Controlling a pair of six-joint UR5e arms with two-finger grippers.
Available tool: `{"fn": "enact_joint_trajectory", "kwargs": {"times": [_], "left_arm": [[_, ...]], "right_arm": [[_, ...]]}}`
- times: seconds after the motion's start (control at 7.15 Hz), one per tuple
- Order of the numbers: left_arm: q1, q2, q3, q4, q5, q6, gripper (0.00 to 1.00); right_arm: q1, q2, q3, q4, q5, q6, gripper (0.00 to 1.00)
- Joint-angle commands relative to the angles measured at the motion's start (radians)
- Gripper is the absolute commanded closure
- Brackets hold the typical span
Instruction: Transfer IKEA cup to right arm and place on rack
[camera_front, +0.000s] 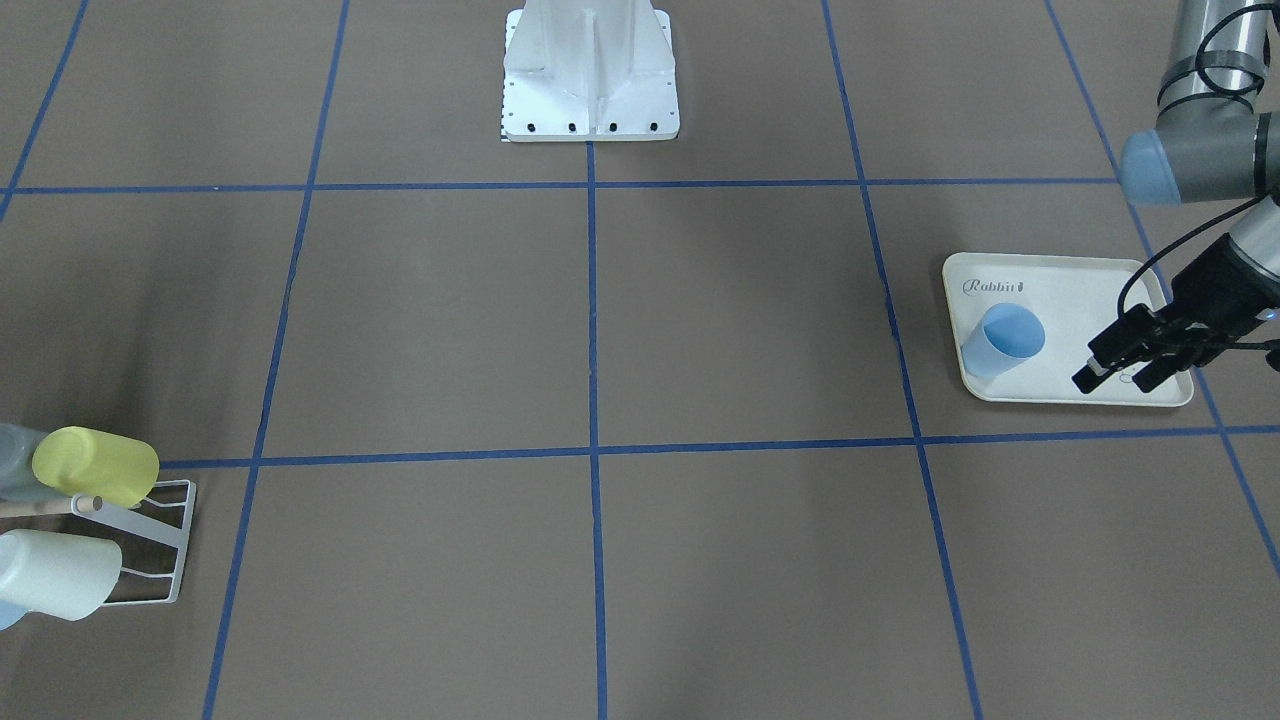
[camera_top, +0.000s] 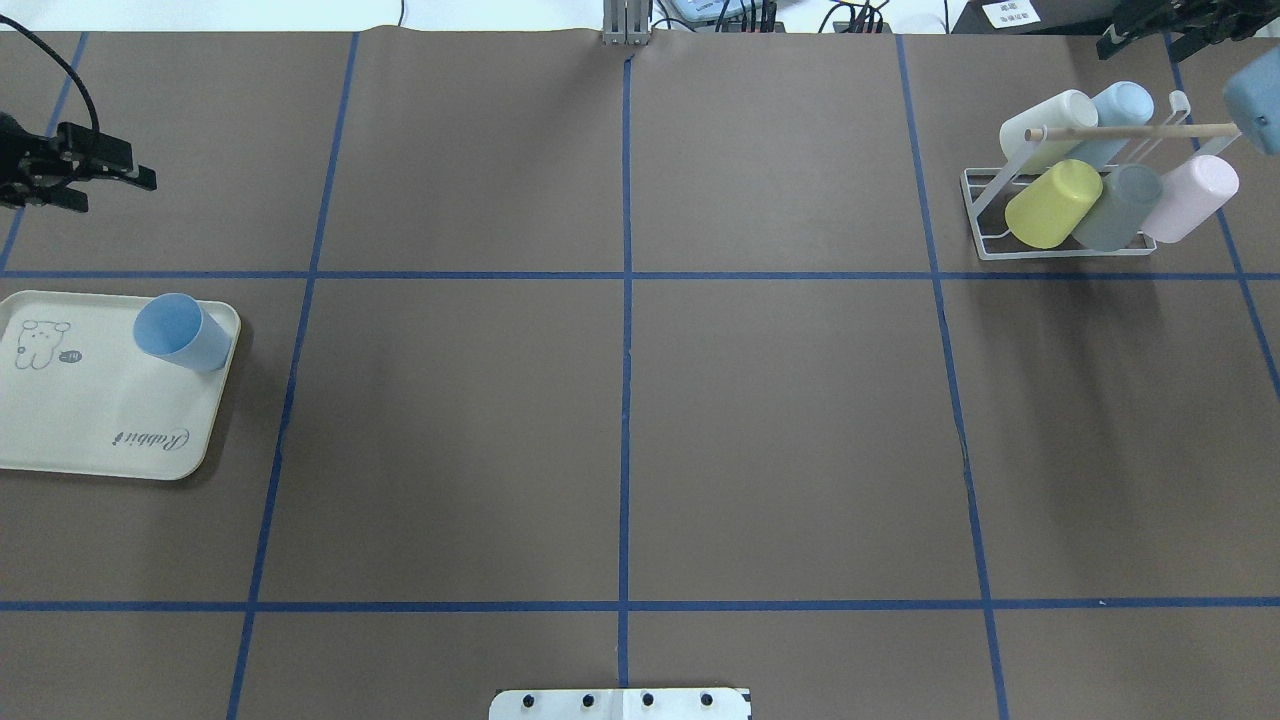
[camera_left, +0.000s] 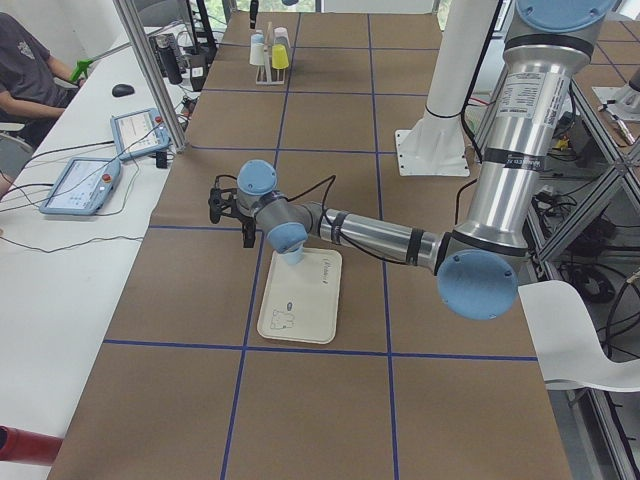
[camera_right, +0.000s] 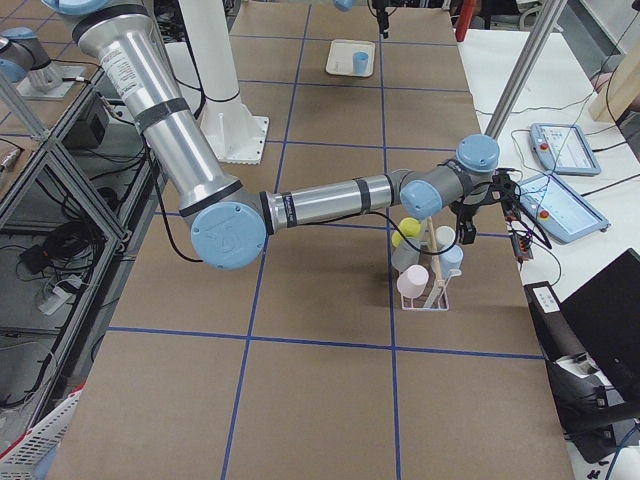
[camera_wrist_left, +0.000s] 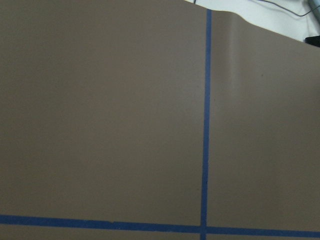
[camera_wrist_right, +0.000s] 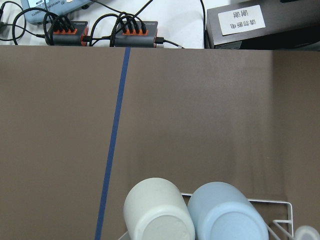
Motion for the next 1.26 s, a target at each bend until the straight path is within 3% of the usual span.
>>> {"fn": "enact_joint_trajectory", "kwargs": {"times": [0.0,0.28,0.56,0.98,1.12], "left_arm": [[0.083,0.036,-0.084,0.209,0.004,0.046,0.00],[0.088,0.079,-0.072,0.211,0.005,0.111,0.01],[0.095,0.084,-0.062,0.213,0.004,0.109,0.09],[0.131,0.079,-0.038,0.213,0.002,0.097,0.33],[0.146,0.073,-0.021,0.213,0.002,0.094,0.45]], "right_arm": [[-0.002,-0.008,0.008,0.000,0.001,0.001,0.02],[-0.003,-0.006,0.041,-0.009,0.005,0.004,0.02],[-0.011,-0.047,0.119,-0.006,0.028,0.073,0.02],[-0.043,-0.083,0.197,-0.005,0.028,0.144,0.02],[-0.045,-0.087,0.205,-0.005,0.030,0.144,0.02]]}}
